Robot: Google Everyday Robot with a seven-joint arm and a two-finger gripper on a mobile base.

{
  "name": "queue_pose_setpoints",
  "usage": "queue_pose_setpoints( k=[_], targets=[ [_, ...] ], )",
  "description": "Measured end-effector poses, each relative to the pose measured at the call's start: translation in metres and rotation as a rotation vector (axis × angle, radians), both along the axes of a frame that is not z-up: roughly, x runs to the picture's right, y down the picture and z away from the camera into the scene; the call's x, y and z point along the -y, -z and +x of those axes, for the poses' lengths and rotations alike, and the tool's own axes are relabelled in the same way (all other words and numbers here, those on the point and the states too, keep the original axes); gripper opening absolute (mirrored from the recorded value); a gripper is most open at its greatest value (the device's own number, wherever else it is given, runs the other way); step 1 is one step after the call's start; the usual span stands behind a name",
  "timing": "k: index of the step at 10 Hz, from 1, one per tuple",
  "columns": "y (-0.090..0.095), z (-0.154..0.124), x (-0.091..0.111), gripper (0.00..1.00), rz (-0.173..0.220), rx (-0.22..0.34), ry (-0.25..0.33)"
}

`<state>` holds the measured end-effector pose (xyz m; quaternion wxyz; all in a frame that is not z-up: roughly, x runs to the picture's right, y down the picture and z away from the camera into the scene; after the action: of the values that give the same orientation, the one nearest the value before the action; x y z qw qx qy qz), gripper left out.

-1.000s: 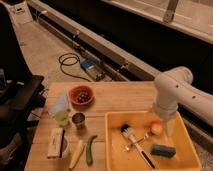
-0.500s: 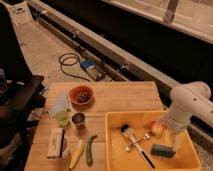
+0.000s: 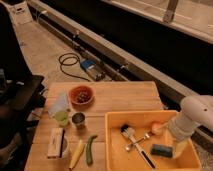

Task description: Place sponge in metal cup

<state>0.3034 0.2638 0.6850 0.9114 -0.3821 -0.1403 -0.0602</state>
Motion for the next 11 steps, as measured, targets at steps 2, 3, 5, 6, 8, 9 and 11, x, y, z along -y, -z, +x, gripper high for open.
queue_pose_setpoints(
  k=[2, 3, 5, 6, 8, 9, 11],
  targets=[
    [-0.008, -0.001, -0.012, 0.8, -0.013, 0.021, -0.021],
    [-0.012, -0.001, -0.016, 0.8, -0.02, 0.029, -0.029],
    [-0.021, -0.003, -0.028, 0.8, -0.048, 0.05, -0.041],
    [-0.023, -0.003, -0.032, 0.78, -0.058, 0.055, -0.046],
    [-0.027, -0.004, -0.039, 0.62, -0.064, 0.066, -0.054],
    [-0.025, -0.005, -0.038, 0.51, -0.052, 0.073, -0.051],
    [-0.02, -0.007, -0.032, 0.29, -0.041, 0.074, -0.046]
  ],
)
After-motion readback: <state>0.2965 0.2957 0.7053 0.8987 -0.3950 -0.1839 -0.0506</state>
